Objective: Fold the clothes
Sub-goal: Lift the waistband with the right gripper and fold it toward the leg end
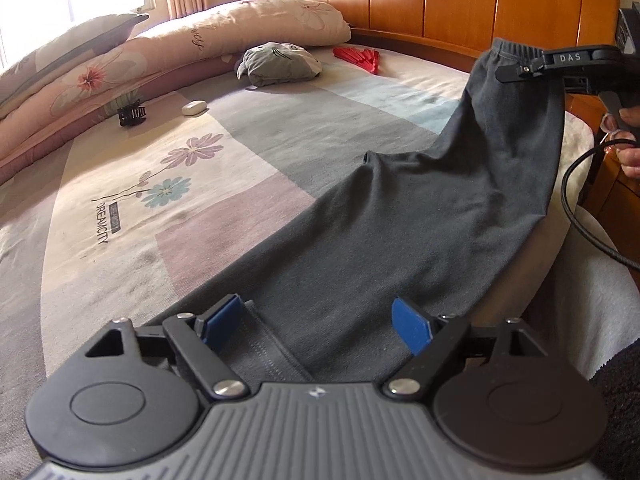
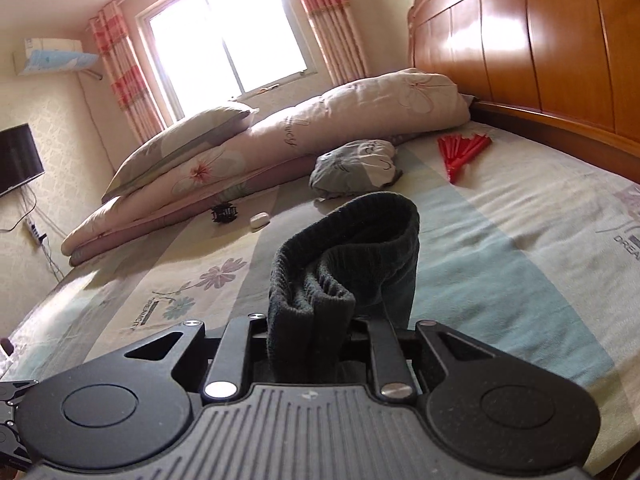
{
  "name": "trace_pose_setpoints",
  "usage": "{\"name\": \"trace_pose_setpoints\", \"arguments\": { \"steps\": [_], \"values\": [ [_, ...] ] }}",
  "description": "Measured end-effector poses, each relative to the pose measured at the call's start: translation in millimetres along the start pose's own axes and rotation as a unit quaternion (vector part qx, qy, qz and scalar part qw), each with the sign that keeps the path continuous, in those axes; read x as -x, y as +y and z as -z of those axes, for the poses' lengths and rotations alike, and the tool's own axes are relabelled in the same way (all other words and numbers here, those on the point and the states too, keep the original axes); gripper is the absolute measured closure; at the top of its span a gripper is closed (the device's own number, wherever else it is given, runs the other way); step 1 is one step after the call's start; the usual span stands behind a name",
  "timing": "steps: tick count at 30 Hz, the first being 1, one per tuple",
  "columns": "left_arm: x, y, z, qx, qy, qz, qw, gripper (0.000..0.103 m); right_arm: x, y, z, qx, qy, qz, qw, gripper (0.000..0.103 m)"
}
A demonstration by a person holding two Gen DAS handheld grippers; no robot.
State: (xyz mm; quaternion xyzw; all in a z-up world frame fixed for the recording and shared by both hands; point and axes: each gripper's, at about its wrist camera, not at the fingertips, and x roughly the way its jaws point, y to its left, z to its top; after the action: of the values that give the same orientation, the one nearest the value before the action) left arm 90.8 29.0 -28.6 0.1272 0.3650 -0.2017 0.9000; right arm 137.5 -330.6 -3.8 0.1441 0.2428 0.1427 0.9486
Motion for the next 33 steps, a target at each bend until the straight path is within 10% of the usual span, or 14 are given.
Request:
{"name": "trace_pose_setpoints", "arguments": {
  "steps": [33],
  "values": [
    [57,82,79,0.018,0.002,-0.04,0.999,0.02,-71,270,36,0.226,0.122,-0.204,0.945,0.082]
  ]
}}
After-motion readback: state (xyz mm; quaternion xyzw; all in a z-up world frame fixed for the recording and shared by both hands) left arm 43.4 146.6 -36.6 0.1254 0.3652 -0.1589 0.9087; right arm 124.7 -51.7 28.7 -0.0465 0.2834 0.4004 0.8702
